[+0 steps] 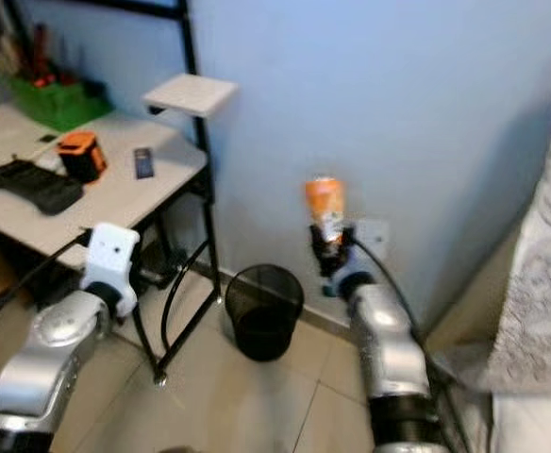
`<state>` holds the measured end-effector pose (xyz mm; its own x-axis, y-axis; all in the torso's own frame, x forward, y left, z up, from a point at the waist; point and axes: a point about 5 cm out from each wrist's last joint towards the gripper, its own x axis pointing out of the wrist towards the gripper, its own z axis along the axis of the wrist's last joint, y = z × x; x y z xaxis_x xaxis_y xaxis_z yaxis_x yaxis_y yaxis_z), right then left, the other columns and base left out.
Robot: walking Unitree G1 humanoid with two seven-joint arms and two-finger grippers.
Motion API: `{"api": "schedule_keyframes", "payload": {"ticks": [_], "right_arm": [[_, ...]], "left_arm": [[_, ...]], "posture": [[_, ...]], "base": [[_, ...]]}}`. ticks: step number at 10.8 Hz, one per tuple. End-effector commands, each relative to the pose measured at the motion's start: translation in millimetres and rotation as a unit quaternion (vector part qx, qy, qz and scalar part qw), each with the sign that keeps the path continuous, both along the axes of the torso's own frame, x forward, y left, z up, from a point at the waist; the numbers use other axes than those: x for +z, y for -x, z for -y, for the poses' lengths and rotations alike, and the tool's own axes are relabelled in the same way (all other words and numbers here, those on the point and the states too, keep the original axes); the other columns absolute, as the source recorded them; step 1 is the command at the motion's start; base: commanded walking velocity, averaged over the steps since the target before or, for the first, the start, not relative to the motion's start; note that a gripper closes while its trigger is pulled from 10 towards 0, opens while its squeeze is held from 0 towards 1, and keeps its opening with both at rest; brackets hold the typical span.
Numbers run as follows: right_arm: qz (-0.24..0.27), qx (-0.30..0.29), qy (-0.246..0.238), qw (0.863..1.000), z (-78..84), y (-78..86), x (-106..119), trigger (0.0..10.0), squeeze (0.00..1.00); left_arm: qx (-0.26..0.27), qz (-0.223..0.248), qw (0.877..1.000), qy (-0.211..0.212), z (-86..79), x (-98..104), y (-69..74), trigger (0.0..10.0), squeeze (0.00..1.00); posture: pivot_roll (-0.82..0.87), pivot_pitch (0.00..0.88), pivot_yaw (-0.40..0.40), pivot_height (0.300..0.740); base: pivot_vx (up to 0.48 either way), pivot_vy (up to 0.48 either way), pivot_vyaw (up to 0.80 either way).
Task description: Clean up the room
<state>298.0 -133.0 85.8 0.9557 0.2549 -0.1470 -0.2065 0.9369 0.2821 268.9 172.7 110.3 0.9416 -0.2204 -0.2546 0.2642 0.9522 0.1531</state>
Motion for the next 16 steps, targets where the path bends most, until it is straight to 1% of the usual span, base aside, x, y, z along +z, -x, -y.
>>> {"api": "schedule_keyframes", "payload": {"ticks": [1,3,7,9,11,13,14,15,16], "right_arm": [[0.000,-0.006,0.000,1.000,4.2,-1.4,1,10.0,0.00],[0.001,-0.009,-0.003,1.000,4.6,-1.8,2,10.0,0.00],[-0.012,-0.014,0.012,1.000,7.7,-1.5,-3,10.0,0.00],[-0.012,-0.015,0.031,0.999,9.4,-1.6,-4,10.0,0.00],[-0.016,-0.011,0.033,0.999,8.4,-2.1,-5,10.0,0.00],[-0.039,0.003,0.044,0.998,7.1,-0.2,-11,10.0,0.00],[-0.049,0.005,0.041,0.998,7.3,0.7,-14,10.0,0.00],[-0.059,0.013,0.051,0.997,7.1,1.6,-17,10.0,0.00],[-0.080,0.030,0.078,0.993,7.1,4.6,-24,10.0,0.00]], "left_arm": [[0.001,0.001,1.000,0.001,1.5,1,-1.4,10.0,0.00],[0.002,0.000,1.000,0.001,0.9,2,-1.7,10.0,0.00],[0.003,-0.002,1.000,-0.002,-0.6,2,-2.2,10.0,0.00],[0.002,-0.003,1.000,-0.003,-0.4,1,-1.8,10.0,0.00],[-0.002,-0.006,1.000,-0.006,-0.6,0,-1.9,10.0,0.00],[-0.008,-0.010,1.000,-0.010,0.5,-2,-1.3,10.0,0.00],[-0.010,-0.012,1.000,-0.010,0.9,-2,-1.2,10.0,0.00],[-0.011,-0.012,1.000,-0.010,0.7,-2,-1.2,10.0,0.00],[-0.012,-0.013,1.000,-0.011,0.5,-2,-1.1,10.0,0.00]], "posture": [[0.02,0.000,0.013,0.740],[0.02,0.000,0.012,0.740],[0.02,0.000,0.015,0.740],[0.02,0.000,0.015,0.740],[0.02,0.000,0.016,0.740],[0.02,0.000,0.017,0.740],[0.02,0.000,0.017,0.740],[0.02,0.000,0.018,0.740],[0.02,0.000,0.018,0.740]], "base": [[0.326,0.000,0.00],[0.338,0.000,0.00],[0.341,0.000,0.00],[0.339,0.000,0.00],[0.341,0.000,0.00],[0.337,0.000,0.00],[0.337,0.000,0.00],[0.337,0.000,0.00],[0.341,0.000,0.00]]}}
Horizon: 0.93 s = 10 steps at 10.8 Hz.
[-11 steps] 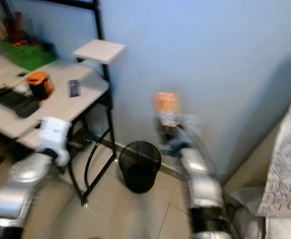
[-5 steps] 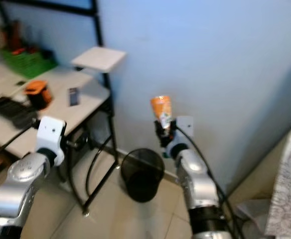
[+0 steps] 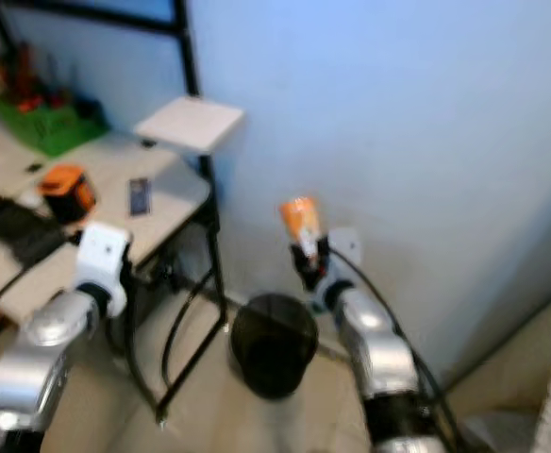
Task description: Clean up the room
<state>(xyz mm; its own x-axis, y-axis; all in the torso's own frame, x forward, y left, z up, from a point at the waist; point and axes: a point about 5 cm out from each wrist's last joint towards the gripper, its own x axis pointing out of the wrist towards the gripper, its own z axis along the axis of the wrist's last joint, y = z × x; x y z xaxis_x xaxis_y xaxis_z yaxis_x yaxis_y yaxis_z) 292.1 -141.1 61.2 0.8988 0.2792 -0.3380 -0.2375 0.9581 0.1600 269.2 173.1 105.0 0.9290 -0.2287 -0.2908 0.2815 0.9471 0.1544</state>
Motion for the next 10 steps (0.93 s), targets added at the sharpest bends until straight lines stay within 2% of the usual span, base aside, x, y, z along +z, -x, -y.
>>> {"api": "schedule_keyframes", "payload": {"ticks": [1,3,6,7,8,9,10], "right_arm": [[-0.014,0.020,0.008,1.000,-2.4,1.9,-3,10.0,0.00],[-0.024,0.067,0.006,0.997,-6.0,7.7,-5,10.0,0.00],[-0.060,0.116,0.054,0.990,-10.0,8.2,-23,10.0,0.00],[-0.070,0.134,0.059,0.987,-14.2,6.5,-26,10.0,0.00],[-0.081,0.160,0.065,0.982,-20.2,4.9,-29,10.0,0.00],[-0.098,0.176,0.092,0.975,-24.8,1.6,-37,10.0,0.00],[-0.108,0.182,0.111,0.971,-26.8,0.1,-42,10.0,0.00]], "left_arm": [[-0.011,0.003,1.000,-0.008,1.2,3,0.3,10.0,0.00],[-0.022,-0.003,1.000,-0.017,-0.1,1,4.5,10.0,0.00],[-0.057,-0.013,0.998,-0.039,0.6,-1,8.2,10.0,0.00],[-0.096,-0.020,0.994,-0.047,4.9,-3,9.8,10.0,0.00],[-0.164,-0.029,0.985,-0.052,13.3,-5,15.9,10.0,0.00],[-0.209,-0.049,0.975,-0.064,15.2,-8,21.4,10.0,0.00],[-0.225,-0.057,0.970,-0.071,13.9,-9,22.8,10.0,0.00]], "posture": [[0.02,0.000,0.016,0.740],[0.03,0.000,0.012,0.740],[0.03,0.000,0.013,0.740],[0.03,0.000,0.005,0.740],[0.03,0.000,0.003,0.740],[0.03,0.000,0.005,0.740],[0.02,0.000,0.008,0.740]], "base": [[0.341,0.000,0.00],[0.337,0.000,0.00],[0.336,0.000,0.00],[0.285,0.000,0.00],[0.000,0.000,0.00],[0.000,0.000,0.00],[0.000,0.000,0.00]]}}
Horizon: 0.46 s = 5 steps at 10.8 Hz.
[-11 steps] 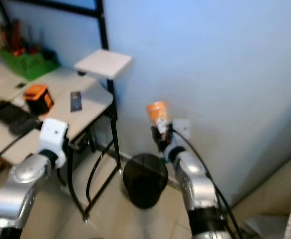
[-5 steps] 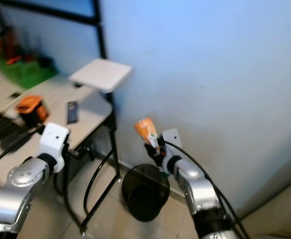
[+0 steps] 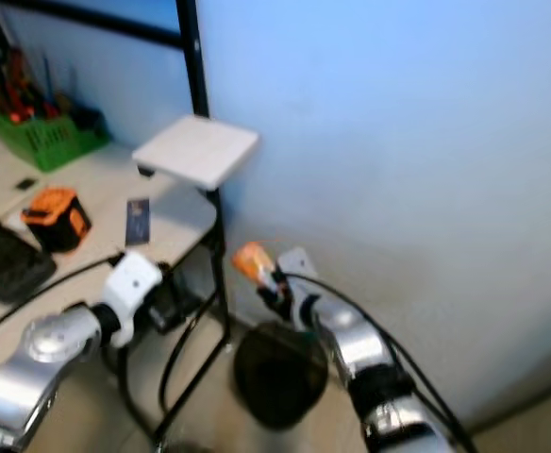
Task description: Clean up the room
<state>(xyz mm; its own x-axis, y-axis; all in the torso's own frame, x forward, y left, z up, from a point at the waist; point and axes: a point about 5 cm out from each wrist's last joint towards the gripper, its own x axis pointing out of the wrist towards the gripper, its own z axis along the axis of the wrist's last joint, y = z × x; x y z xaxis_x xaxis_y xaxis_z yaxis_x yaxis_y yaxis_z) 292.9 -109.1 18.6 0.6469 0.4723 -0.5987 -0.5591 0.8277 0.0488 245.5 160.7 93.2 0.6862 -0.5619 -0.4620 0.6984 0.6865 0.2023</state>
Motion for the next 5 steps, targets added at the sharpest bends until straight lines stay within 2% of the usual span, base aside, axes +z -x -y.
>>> {"api": "schedule_keyframes", "payload": {"ticks": [1,3,5], "right_arm": [[-0.010,0.004,0.026,1.000,1.9,-0.5,-6,10.0,0.00],[-0.024,0.021,0.067,0.997,-8.1,-3.1,-14,10.0,0.00],[-0.031,0.018,0.061,0.997,-15.2,-4.2,-16,10.0,0.00]], "left_arm": [[-0.042,-0.011,0.999,-0.003,2.8,3,3.4,10.0,0.00],[-0.119,-0.055,0.991,-0.017,-0.3,3,11.5,10.0,0.00],[-0.151,-0.075,0.985,-0.023,-1.0,4,16.3,10.0,0.00]], "posture": [[0.02,0.000,0.002,0.740],[0.03,0.000,-0.009,0.740],[0.04,0.000,-0.017,0.740]], "base": [[0.000,0.000,0.00],[0.000,0.000,0.00],[0.000,0.000,0.00]]}}
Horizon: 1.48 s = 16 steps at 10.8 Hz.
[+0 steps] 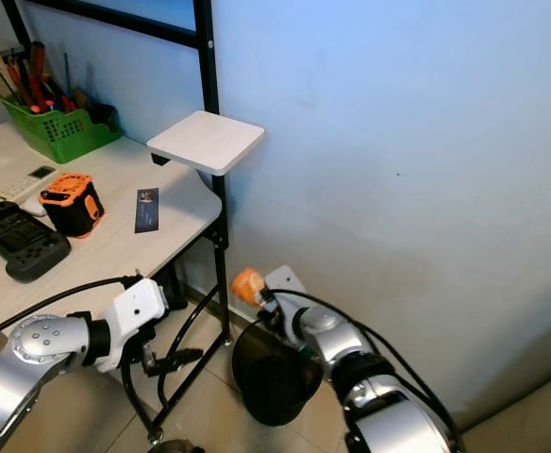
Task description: Clean up the room
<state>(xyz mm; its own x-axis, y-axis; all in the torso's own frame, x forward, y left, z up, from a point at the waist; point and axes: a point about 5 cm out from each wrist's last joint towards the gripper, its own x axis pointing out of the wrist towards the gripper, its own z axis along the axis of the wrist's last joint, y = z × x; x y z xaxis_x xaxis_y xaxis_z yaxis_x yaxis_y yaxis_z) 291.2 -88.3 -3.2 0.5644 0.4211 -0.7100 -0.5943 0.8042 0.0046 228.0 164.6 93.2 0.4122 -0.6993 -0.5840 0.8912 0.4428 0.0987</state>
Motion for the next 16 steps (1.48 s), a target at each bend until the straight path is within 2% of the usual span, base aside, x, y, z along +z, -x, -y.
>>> {"api": "schedule_keyframes", "payload": {"ticks": [1,3,4,6,9,14,15,16], "right_arm": [[0.016,-0.007,-0.001,1.000,0.0,-7.4,6,10.0,0.00],[0.024,-0.014,0.002,1.000,-4.0,-10.6,8,10.0,0.01],[0.031,-0.022,0.001,0.999,-4.9,-13.0,10,10.0,1.00],[0.041,-0.020,0.022,0.999,-3.2,-13.9,9,10.0,1.00],[0.027,-0.025,-0.010,0.999,-6.9,-10.3,7,10.0,1.00],[0.025,-0.043,-0.026,0.998,-3.2,-8.5,4,10.0,1.00],[0.033,-0.052,-0.038,0.997,0.0,-10.3,6,10.0,1.00],[0.045,-0.089,-0.074,0.992,12.0,-13.5,10,10.0,1.00]], "left_arm": [[-0.014,-0.001,1.000,-0.001,1.8,3,0.4,10.0,0.00],[-0.014,-0.003,1.000,-0.005,-0.7,3,0.6,10.0,0.00],[-0.013,-0.003,1.000,-0.009,-2.8,3,0.9,10.0,0.00],[-0.013,-0.002,1.000,-0.011,-3.6,3,0.8,10.0,0.00],[-0.011,-0.002,1.000,-0.011,-3.8,3,-0.1,10.0,0.00],[-0.010,0.002,1.000,-0.011,-2.1,3,-3.3,10.0,0.00],[0.001,0.009,1.000,-0.008,-1.1,3,-3.6,10.0,0.00],[0.068,0.014,0.998,-0.003,-2.8,0,-8.6,10.0,0.00]], "posture": [[0.04,0.000,-0.021,0.740],[0.05,0.000,-0.026,0.740],[0.05,0.000,-0.025,0.740],[0.05,0.000,-0.027,0.740],[0.05,0.000,-0.027,0.740],[0.05,0.000,-0.017,0.740],[0.04,0.000,-0.017,0.740],[0.04,0.000,-0.019,0.740]], "base": [[0.000,0.000,0.00],[0.000,0.000,0.00],[0.000,0.000,0.00],[0.000,0.000,0.00],[0.000,0.000,0.00],[0.000,0.000,0.00],[0.000,0.000,0.00],[0.000,0.000,0.00]]}}
